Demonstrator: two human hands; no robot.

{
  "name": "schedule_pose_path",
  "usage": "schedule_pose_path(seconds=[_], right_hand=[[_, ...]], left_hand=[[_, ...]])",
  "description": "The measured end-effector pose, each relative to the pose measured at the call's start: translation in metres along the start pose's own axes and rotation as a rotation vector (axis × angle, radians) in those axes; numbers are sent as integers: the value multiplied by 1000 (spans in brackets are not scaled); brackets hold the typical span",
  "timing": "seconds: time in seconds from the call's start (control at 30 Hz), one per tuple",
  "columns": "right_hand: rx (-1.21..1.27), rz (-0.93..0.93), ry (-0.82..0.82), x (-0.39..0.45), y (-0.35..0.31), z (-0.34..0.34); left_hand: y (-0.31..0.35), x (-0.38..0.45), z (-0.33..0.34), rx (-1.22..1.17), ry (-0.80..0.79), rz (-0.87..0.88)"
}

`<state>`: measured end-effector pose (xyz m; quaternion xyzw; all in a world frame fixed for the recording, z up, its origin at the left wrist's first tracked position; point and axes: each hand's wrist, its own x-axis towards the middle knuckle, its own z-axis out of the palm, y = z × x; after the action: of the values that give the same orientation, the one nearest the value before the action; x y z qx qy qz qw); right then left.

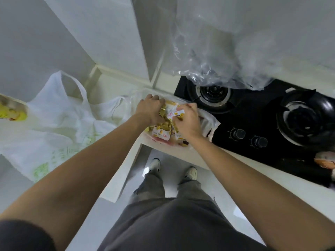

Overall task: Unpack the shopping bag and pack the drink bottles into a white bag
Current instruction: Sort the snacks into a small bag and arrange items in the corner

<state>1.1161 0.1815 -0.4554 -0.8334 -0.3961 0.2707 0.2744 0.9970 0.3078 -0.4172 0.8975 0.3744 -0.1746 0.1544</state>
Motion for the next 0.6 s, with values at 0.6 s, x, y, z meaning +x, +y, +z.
schedule_pose_path(seconds=[0.6], right_hand=[[-387, -123, 284, -65, -9, -47]], left_hand=[[21, -39, -13, -15, 305, 364]])
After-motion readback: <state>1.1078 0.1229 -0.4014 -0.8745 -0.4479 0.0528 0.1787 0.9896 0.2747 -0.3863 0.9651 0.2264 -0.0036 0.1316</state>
